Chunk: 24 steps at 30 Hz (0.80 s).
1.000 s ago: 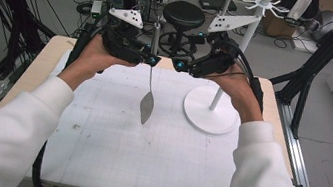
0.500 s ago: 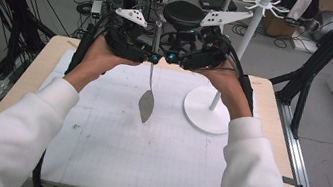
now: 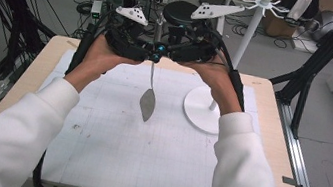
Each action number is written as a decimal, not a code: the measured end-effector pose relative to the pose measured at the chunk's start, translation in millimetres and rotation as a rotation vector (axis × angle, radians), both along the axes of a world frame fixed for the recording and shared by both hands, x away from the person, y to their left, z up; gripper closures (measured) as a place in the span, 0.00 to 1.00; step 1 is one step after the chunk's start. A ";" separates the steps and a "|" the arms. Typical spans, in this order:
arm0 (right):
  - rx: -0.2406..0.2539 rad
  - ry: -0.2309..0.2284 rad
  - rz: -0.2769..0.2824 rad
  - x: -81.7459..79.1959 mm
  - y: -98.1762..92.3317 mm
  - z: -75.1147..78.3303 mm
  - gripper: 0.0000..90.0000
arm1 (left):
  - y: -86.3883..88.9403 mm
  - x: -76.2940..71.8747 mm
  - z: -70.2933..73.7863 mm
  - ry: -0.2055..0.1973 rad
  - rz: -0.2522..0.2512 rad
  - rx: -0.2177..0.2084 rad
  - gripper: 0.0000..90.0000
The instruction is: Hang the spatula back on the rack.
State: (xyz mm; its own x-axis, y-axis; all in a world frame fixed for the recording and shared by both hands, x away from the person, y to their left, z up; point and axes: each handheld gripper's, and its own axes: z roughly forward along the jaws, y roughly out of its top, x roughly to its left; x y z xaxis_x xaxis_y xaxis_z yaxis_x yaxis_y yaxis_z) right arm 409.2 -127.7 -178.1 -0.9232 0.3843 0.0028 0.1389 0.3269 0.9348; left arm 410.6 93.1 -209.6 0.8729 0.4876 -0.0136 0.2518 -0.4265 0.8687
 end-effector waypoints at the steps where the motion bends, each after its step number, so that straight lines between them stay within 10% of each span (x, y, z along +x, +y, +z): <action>1: 0.000 0.000 0.000 0.0 0.0 0.0 0.28 | 0.0 0.0 0.0 0.000 0.000 0.000 0.77; 24: 0.014 -0.001 -0.058 -1.5 13.9 -0.9 0.70 | -7.0 -2.3 -0.1 0.003 0.002 0.004 0.77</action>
State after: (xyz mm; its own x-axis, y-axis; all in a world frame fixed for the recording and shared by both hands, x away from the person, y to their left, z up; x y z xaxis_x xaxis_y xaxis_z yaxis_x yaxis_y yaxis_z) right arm 407.7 -113.8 -179.0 -0.8994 0.4370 0.0077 0.1563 0.3052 0.9394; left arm 408.3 86.1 -209.7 0.8718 0.4897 -0.0144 0.2556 -0.4295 0.8661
